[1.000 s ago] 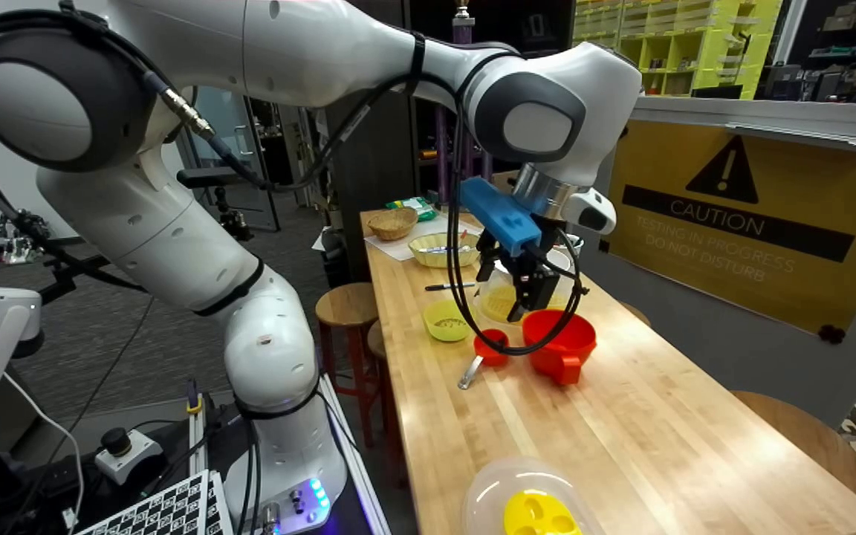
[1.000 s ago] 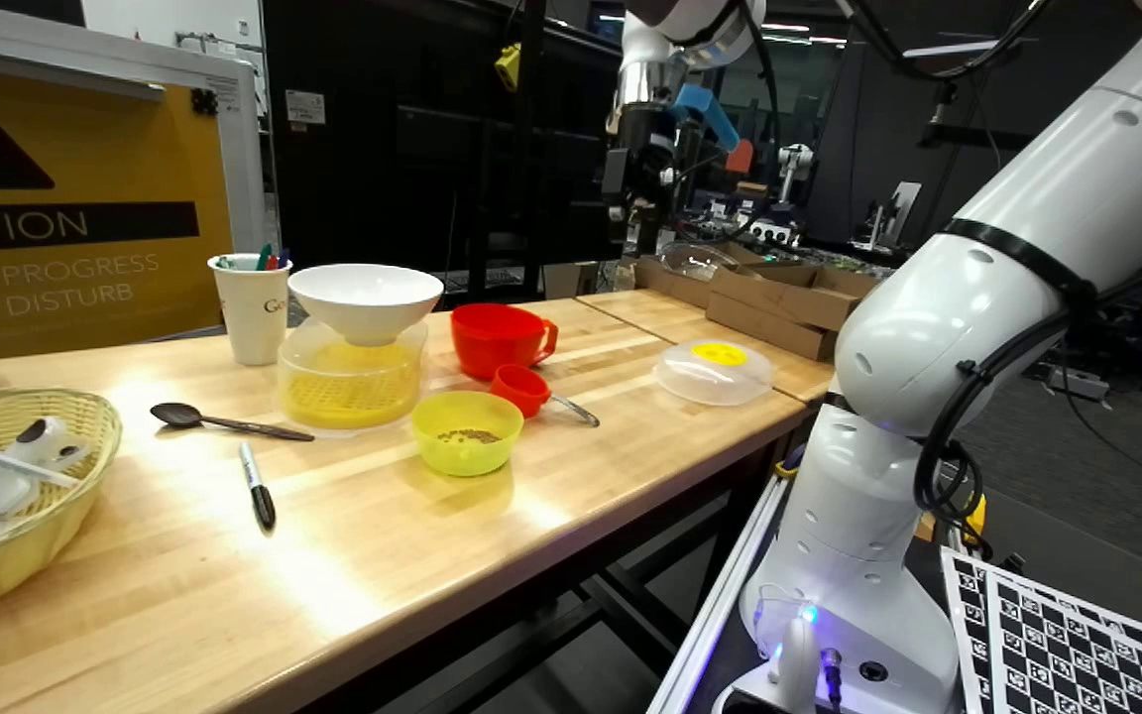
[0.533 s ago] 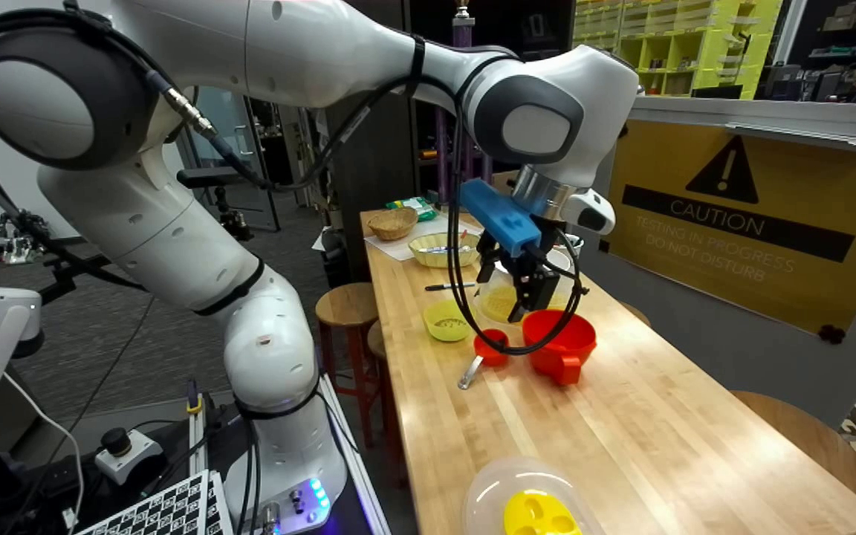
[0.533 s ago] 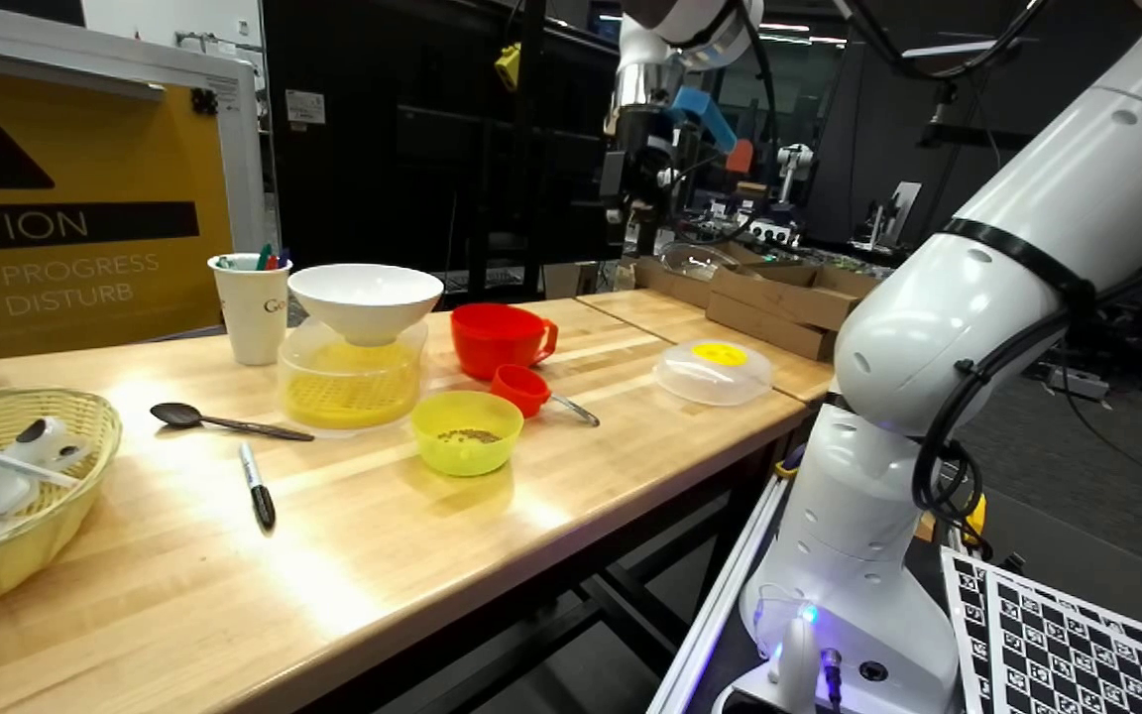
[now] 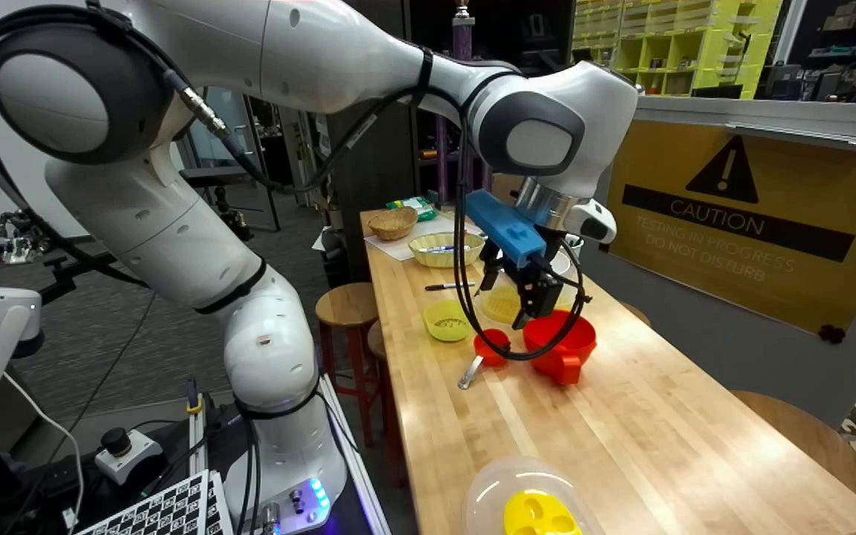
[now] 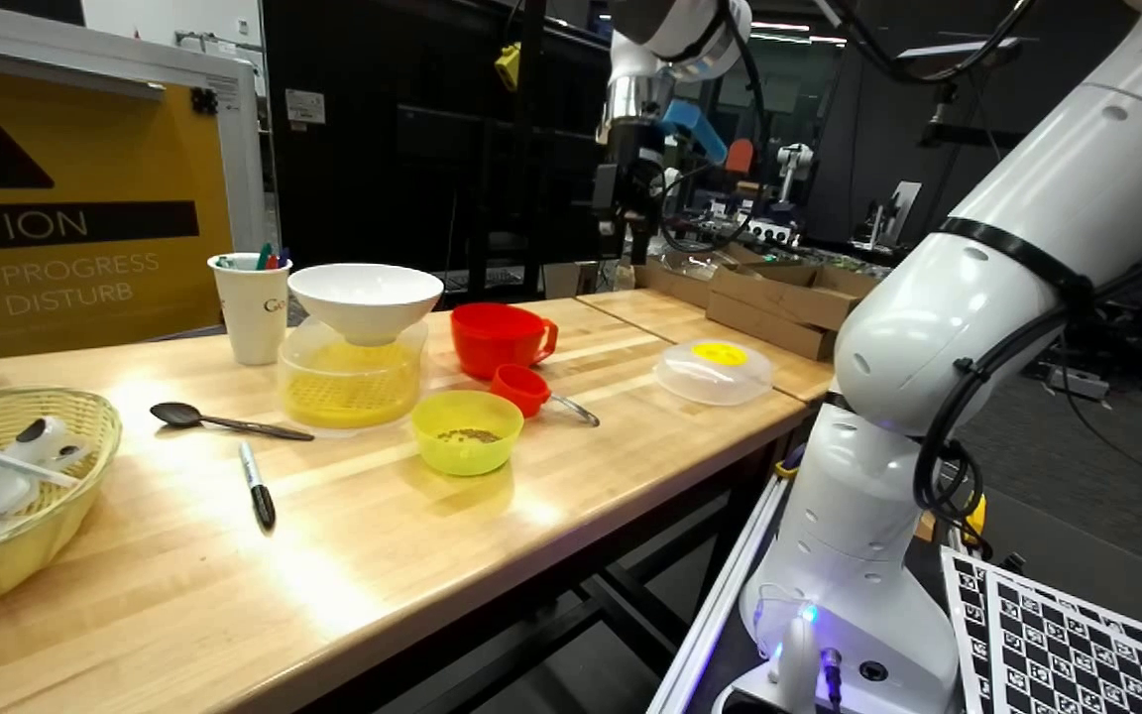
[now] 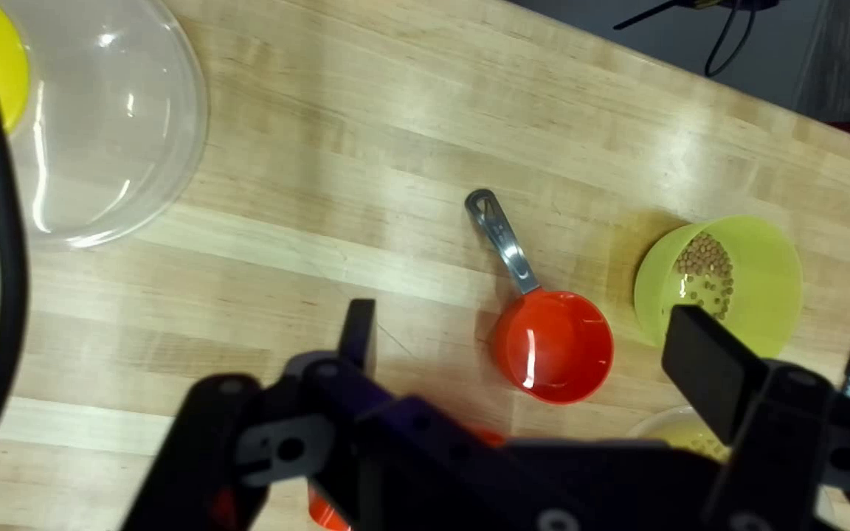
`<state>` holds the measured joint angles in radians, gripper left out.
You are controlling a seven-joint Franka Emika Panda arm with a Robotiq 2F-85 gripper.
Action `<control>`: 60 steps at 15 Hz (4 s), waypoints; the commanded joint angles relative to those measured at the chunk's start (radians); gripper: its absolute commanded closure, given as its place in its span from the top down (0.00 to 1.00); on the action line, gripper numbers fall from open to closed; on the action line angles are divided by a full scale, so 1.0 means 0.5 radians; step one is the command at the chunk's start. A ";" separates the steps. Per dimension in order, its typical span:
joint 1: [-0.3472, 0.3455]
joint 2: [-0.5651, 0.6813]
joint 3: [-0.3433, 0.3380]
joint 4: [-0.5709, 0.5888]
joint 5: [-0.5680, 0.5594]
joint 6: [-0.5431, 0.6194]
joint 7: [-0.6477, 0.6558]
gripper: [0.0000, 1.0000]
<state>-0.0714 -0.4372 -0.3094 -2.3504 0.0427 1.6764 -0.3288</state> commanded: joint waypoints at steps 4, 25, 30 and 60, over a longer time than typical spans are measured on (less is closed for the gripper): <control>-0.028 0.042 0.039 -0.129 0.088 0.211 -0.128 1.00; -0.015 -0.153 0.225 -0.627 -0.155 0.468 -0.170 1.00; 0.021 -0.335 0.324 -0.774 -0.187 0.504 -0.073 1.00; -0.033 -0.256 0.550 -0.846 0.128 1.065 0.871 1.00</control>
<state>-0.0697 -0.5895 -0.0322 -2.7745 0.1205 2.1885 0.0852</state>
